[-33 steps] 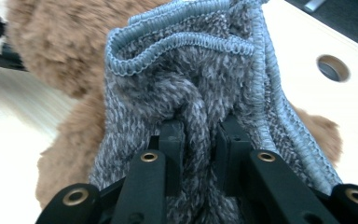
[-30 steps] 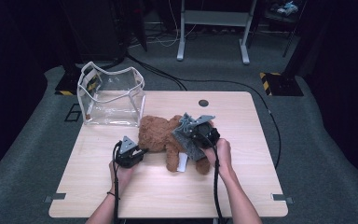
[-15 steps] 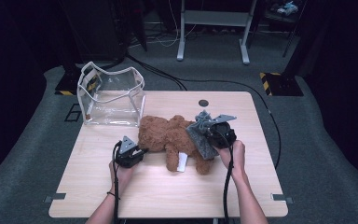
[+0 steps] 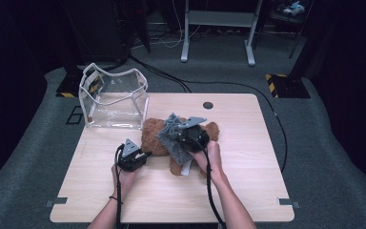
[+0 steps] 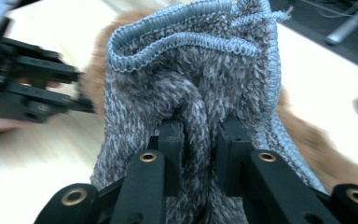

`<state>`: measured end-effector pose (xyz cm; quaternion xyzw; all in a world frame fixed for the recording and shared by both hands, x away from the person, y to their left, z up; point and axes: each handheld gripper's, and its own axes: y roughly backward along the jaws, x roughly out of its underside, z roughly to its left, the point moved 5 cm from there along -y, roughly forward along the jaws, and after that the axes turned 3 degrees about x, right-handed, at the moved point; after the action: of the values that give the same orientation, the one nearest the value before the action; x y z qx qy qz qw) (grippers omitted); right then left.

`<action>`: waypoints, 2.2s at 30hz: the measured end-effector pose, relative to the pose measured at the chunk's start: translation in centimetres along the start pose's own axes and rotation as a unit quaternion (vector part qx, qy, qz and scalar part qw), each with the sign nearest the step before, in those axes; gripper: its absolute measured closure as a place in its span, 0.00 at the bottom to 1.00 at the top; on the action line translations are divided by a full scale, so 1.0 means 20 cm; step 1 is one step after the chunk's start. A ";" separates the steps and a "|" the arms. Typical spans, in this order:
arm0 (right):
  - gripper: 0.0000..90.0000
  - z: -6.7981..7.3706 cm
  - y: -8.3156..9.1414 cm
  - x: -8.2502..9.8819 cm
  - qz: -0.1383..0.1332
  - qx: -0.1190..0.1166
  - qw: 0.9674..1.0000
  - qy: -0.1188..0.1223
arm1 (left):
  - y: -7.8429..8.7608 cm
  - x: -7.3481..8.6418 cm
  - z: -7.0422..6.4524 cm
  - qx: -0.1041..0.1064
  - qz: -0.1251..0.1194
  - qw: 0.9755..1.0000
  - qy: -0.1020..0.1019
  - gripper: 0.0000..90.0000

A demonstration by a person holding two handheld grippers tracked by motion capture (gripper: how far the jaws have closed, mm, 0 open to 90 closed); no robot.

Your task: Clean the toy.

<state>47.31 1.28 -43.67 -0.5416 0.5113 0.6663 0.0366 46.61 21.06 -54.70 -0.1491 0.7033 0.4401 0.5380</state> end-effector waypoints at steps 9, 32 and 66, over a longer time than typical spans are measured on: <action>0.83 0.19 -0.17 -0.02 0.008 -0.033 0.999 0.015 | 0.00 0.00 0.00 -0.001 -0.001 1.000 0.002 0.79; 0.83 -0.11 -0.01 0.14 0.022 0.052 0.998 -0.018 | 0.00 0.00 0.00 0.000 0.001 1.000 0.000 0.79; 0.83 -0.14 0.13 0.35 0.034 0.101 0.993 -0.045 | -0.01 0.00 0.00 -0.003 0.002 1.000 -0.001 0.80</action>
<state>44.80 -5.48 -46.92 -0.4868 0.5920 0.6358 0.0915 46.68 20.95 -54.74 -0.1491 0.7015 0.4436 0.5375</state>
